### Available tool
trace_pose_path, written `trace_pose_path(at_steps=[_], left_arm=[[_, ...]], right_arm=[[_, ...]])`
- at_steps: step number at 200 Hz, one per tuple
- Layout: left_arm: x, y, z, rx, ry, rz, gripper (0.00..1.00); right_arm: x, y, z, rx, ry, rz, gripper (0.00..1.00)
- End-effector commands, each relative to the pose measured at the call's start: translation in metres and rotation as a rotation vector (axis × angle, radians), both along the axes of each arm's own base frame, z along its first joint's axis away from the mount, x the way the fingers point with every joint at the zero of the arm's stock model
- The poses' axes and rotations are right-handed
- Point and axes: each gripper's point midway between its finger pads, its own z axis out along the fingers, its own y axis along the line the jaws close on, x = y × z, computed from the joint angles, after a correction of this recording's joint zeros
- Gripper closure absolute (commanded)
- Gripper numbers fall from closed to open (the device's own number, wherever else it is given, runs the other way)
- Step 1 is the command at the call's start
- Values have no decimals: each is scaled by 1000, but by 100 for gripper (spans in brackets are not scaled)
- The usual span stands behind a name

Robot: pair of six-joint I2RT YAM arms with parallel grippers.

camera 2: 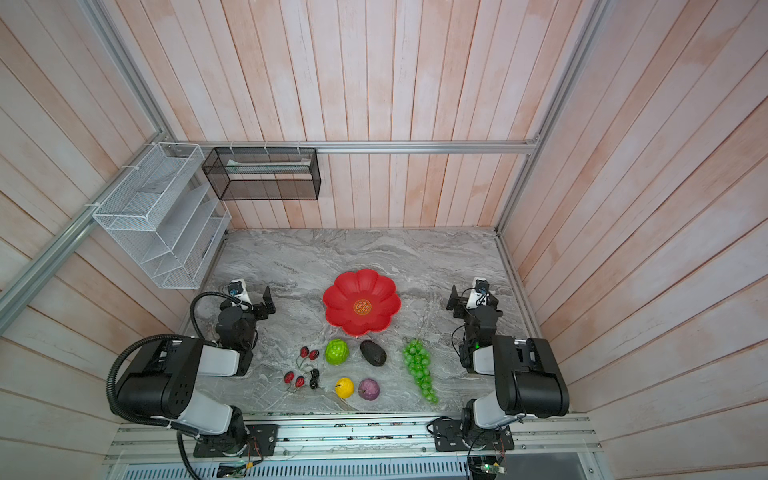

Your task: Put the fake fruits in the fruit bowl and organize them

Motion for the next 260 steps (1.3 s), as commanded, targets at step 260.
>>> trace_pose_path(at_steps=[260], left_arm=[[-30,-94,69,-282,425,1,1]], right_arm=[[-151,250,19,69,794,723,15]])
